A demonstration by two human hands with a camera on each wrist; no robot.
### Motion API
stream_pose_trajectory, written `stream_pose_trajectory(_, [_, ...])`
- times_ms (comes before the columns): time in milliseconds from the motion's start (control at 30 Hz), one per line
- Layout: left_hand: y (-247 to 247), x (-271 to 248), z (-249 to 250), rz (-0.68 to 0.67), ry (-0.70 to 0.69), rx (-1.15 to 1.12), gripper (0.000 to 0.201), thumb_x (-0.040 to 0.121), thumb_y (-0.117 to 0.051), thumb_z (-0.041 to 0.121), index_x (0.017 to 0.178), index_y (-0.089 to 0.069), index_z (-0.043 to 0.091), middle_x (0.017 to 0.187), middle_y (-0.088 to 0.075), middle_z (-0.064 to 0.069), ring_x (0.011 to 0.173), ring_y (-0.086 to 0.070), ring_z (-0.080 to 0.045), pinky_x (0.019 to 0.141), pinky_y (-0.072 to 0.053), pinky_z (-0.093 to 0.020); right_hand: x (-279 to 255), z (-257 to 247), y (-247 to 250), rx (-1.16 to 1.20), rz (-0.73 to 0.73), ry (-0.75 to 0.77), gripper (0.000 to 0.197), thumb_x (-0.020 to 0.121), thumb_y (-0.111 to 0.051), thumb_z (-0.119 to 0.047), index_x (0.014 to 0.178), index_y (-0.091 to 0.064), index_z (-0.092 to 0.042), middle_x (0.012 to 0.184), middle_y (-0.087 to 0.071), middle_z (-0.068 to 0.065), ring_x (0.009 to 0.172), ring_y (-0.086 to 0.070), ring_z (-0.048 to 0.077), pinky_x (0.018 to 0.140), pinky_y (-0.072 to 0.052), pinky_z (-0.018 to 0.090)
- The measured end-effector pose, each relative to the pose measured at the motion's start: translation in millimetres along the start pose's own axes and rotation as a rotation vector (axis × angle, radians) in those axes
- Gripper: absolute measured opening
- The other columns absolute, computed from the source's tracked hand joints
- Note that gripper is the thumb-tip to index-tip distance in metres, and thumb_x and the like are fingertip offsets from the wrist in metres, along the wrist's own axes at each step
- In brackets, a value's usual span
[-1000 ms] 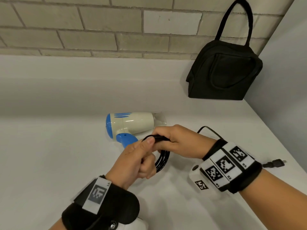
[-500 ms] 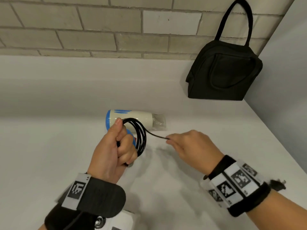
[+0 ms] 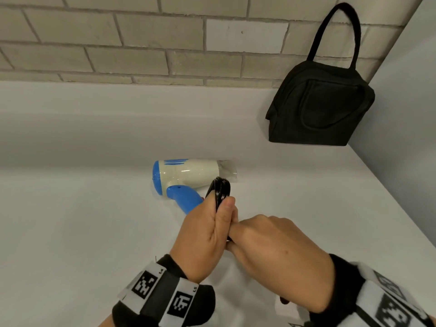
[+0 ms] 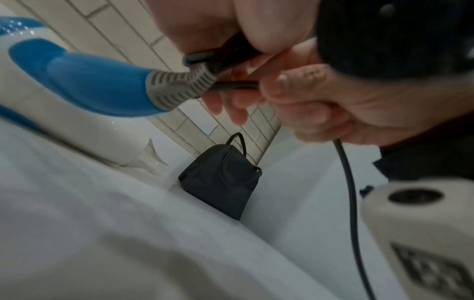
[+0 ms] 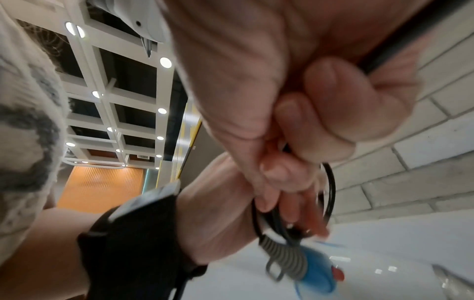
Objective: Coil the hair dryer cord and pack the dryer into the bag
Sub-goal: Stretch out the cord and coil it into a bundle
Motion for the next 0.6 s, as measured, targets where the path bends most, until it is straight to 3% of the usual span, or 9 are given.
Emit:
stream_pose_trajectory(67, [-1.0, -3.4, -4.5, -0.042, 0.004, 0.112, 0.054, 0.076, -0.009, 0.076, 0.068, -0.039, 0.031, 0.049, -0.048, 0.008, 0.051, -0.052, -0.008, 0.048, -0.037, -0.014, -6.0, 2.1, 13.8, 0.049, 0.026, -0.016, 0.019, 0.094, -0.034, -0.037, 0.099, -0.050, -0.027, 0.087, -0.061, -0.004, 0.077, -0.058, 0.022, 0.057, -0.038, 0.031])
stream_pose_trajectory(133, [-0.9, -5.4, -5.7, -0.076, -0.004, 0.131, 0.050, 0.075, -0.009, 0.077, 0.066, -0.035, 0.035, 0.050, -0.049, 0.010, 0.049, -0.049, -0.007, 0.048, -0.037, -0.016, -11.0, 6.3, 27.7, 0.073, 0.064, -0.019, 0.029, 0.091, -0.032, -0.050, 0.100, -0.054, -0.034, 0.095, -0.064, -0.008, 0.085, -0.059, 0.017, 0.066, -0.043, 0.031])
stream_pose_trajectory(200, [0.3, -5.2, -5.0, -0.102, 0.027, 0.080, 0.044, 0.079, -0.019, 0.072, 0.064, -0.036, 0.034, 0.059, -0.052, 0.012, 0.051, -0.047, -0.007, 0.049, -0.040, -0.019, -13.8, 10.0, 37.4, 0.113, 0.130, -0.013, 0.043, 0.084, -0.022, -0.059, 0.098, -0.056, -0.036, 0.091, -0.065, -0.012, 0.083, -0.059, 0.012, 0.062, -0.041, 0.028])
stream_pose_trajectory(267, [4.6, -3.5, -2.1, -0.103, 0.085, -0.008, 0.034, 0.081, -0.029, 0.059, 0.061, -0.037, 0.032, 0.052, -0.051, 0.012, 0.046, -0.044, -0.005, 0.047, -0.038, -0.014, -15.0, 16.7, 39.8, 0.127, 0.154, -0.028, 0.053, 0.074, -0.014, -0.062, 0.097, -0.057, -0.039, 0.085, -0.064, -0.016, 0.078, -0.058, 0.009, 0.058, -0.040, 0.026])
stream_pose_trajectory(367, [9.6, -1.6, 2.9, -0.120, 0.150, -0.080, 0.034, 0.082, -0.040, 0.047, 0.057, -0.037, 0.024, 0.039, -0.044, 0.011, 0.039, -0.038, -0.002, 0.045, -0.032, -0.007, -16.4, 24.7, 44.0, 0.159, 0.181, -0.030, 0.047, 0.075, -0.020, -0.061, 0.093, -0.059, -0.042, 0.070, -0.057, -0.019, 0.066, -0.052, 0.004, 0.053, -0.040, 0.025])
stream_pose_trajectory(500, [10.4, -3.0, 1.9, -0.118, 0.197, -0.156, 0.039, 0.071, -0.065, 0.046, 0.074, -0.052, 0.009, 0.054, -0.044, 0.010, 0.048, -0.041, 0.000, 0.051, -0.035, -0.008, -15.3, 30.0, 48.5, 0.161, 0.188, -0.048, 0.043, 0.076, -0.025, -0.062, 0.093, -0.059, -0.044, 0.066, -0.048, -0.025, 0.067, -0.049, 0.000, 0.054, -0.040, 0.021])
stream_pose_trajectory(600, [9.6, -3.0, 4.2, -0.140, 0.216, -0.149, 0.033, 0.068, -0.060, 0.045, 0.073, -0.057, 0.013, 0.050, -0.049, 0.014, 0.047, -0.043, 0.002, 0.049, -0.036, -0.008, -12.8, 33.4, 52.9, 0.169, 0.253, -0.053, 0.037, 0.075, -0.031, -0.060, 0.091, -0.059, -0.042, 0.069, -0.056, -0.022, 0.071, -0.052, 0.002, 0.056, -0.044, 0.025])
Point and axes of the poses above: each hand's wrist, its own x-axis towards the middle knuckle, its own y-axis out of the back of the hand, z = x × y, the point moved 4 cm from there along x, towards the middle knuckle
